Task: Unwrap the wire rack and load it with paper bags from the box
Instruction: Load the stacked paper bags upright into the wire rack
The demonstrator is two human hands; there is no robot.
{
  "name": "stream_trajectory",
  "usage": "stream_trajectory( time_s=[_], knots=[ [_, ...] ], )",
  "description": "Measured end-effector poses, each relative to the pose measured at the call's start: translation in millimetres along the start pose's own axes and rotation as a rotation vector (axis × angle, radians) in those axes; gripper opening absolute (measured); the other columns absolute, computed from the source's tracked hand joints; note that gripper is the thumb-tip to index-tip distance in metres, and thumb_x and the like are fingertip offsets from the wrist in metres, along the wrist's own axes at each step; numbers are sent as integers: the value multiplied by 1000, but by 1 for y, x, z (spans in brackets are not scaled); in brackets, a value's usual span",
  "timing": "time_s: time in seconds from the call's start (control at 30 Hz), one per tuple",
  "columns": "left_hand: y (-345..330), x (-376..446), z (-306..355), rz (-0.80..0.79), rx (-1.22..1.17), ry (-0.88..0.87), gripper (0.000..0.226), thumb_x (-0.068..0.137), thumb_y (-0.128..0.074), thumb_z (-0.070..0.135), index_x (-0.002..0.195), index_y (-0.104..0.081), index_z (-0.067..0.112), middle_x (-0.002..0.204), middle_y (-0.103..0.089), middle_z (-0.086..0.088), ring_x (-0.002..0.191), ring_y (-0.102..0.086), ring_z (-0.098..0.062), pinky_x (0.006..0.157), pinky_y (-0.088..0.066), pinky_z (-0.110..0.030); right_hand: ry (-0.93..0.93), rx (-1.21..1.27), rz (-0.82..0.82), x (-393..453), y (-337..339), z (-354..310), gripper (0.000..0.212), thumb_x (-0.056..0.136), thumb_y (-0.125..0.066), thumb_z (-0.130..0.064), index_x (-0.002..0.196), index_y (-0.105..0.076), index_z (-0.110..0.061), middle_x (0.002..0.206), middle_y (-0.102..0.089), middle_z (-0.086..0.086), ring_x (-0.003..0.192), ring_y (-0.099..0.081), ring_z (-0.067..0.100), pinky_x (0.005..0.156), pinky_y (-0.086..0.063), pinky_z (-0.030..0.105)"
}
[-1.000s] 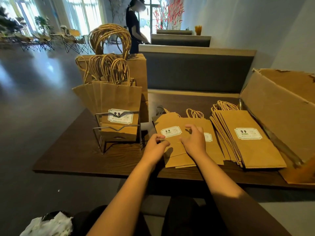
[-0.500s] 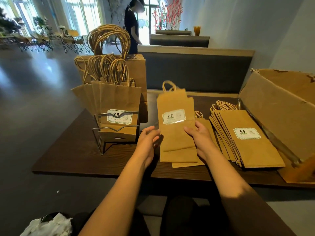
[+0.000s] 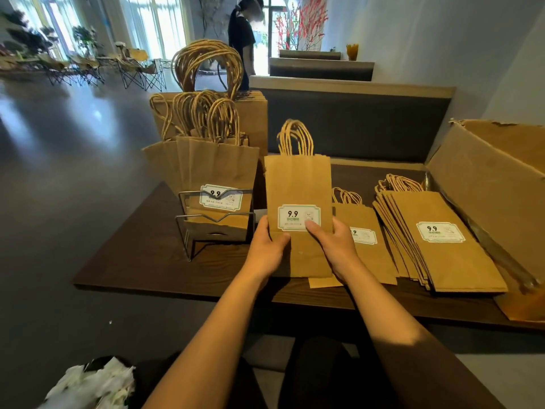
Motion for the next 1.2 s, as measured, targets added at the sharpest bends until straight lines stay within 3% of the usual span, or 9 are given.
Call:
stream_trajectory(
  time_s=[0.1,0.27,0.47,0.6,0.67,0.83,0.93,1.03,1.2],
  knots=[
    [-4,-5,4,10,44,-75,44,97,-63,0,133,-53,21,122,-65,9,108,-59,6,99,-50,-19,60,-56,73,-5,-1,-1,46,77,-77,-56,114,-71,-29,108,-76,-11,102,-72,11,94,-57,50],
    [7,-3,45,9,40,-274,43,95,-60,-6,127,-54,22,120,-65,12,113,-59,9,95,-48,-10,128,-102,-85,7,3,-35,44,81,-84,-24,117,-60,-32,112,-72,-12,102,-68,-2,87,-57,28],
    [57,5,103,139,92,-469,27,97,-60,1,118,-62,17,112,-68,6,106,-65,-3,92,-53,-20,295,-174,-149,19,-24,-87,40,87,-79,-20,125,-66,-25,117,-73,-11,107,-68,-1,90,-56,22],
    [111,16,102,404,207,-352,14,100,-57,15,108,-66,21,100,-66,13,90,-61,7,79,-49,-12,308,-107,-96,33,-52,-109,32,90,-76,-19,119,-65,-24,103,-66,-23,89,-63,-17,73,-48,2],
    [139,22,90,480,364,-240,14,101,-53,19,101,-67,21,92,-65,12,85,-61,1,76,-49,-23,296,-62,-96,40,-65,-116,30,91,-75,-19,118,-63,-23,100,-64,-23,86,-61,-14,68,-47,1],
    [179,28,63,376,653,56,41,91,-42,35,76,-71,11,80,-71,-7,86,-65,-29,79,-51,-42,290,-29,-92,50,-103,-131,34,92,-75,-22,124,-64,-20,108,-69,-12,99,-66,2,86,-55,22],
    [182,28,54,255,555,207,52,96,-39,43,78,-77,14,89,-76,-8,87,-67,-27,83,-54,-38,283,-10,-118,53,-118,-131,36,93,-73,-20,128,-63,-18,111,-69,-12,100,-65,2,87,-55,22],
    [179,24,47,147,314,370,52,108,-36,41,101,-76,7,97,-78,-14,74,-66,-17,63,-46,-30,277,-23,-120,54,-125,-131,38,94,-71,-19,131,-61,-17,120,-69,-7,109,-65,8,93,-54,26],
    [186,20,47,170,120,344,42,109,-35,37,99,-67,11,98,-76,-17,79,-73,-15,68,-50,-30,283,4,-88,59,-129,-131,30,91,-75,-18,111,-58,-33,108,-67,-16,101,-65,1,88,-58,27]
  ],
)
Point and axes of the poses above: each hand's wrist, its own x-axis towards the middle knuckle, its own y-axis out of the back of the hand, z = x × y, the point moved 2 cm from there along x, towards the middle knuckle
